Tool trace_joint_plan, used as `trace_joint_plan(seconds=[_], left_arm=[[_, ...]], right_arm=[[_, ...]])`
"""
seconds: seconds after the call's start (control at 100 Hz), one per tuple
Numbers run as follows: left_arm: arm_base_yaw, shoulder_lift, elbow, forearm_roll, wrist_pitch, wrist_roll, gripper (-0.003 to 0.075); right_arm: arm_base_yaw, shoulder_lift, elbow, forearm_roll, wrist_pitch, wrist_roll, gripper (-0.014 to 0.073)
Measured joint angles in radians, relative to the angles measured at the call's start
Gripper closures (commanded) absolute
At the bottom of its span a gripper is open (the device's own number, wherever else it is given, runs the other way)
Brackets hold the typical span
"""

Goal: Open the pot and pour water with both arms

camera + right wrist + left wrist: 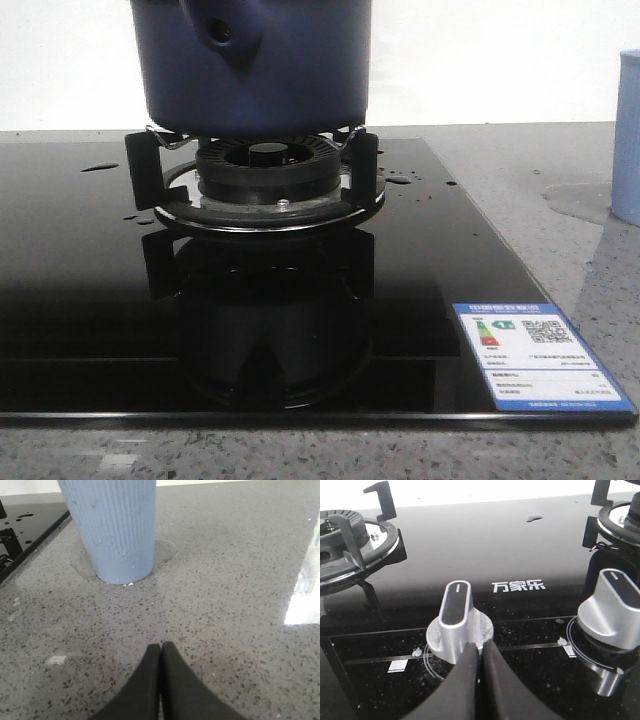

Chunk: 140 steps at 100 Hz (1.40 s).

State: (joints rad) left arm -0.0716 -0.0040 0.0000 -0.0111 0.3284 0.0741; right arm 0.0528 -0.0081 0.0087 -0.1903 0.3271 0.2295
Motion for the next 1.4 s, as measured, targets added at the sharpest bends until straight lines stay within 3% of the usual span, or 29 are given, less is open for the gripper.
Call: trace_joint_plan(seconds=[0.48, 0.71, 0.96, 1.16, 1.26, 1.4], left_arm=[[0.0, 0.0, 0.001, -0.019, -0.029, 0.0, 0.0739], [0.0, 0.0, 0.001, -0.118, -0.195, 0.0, 0.0739], [0.0, 0.0, 0.0, -0.557, -0.384, 0.0, 0.0739], [0.0, 0.0, 0.001, -0.965, -0.424, -0.004, 0.0739], [0.0, 0.0, -0.004, -1.01, -0.37, -0.005, 0.0739], [0.0, 0.002, -0.071, -0.904, -0.183, -0.005, 0.0739]], right_arm=[[0.0, 0.0, 0.0, 0.012, -0.058, 0.0, 0.0668], [0.0, 0.0, 0.0, 0.286, -0.283, 0.0, 0.0667], [0.0, 0.0, 0.0, 0.441, -0.32, 0.0, 0.0667], [0.0, 0.0, 0.0, 0.598, -0.308, 0.0, 0.0667], [0.0, 0.0, -0.031, 0.618, -0.212, 0.0, 0.0667], [0.0, 0.0, -0.161, 0.62, -0.037, 0.0, 0.0667]])
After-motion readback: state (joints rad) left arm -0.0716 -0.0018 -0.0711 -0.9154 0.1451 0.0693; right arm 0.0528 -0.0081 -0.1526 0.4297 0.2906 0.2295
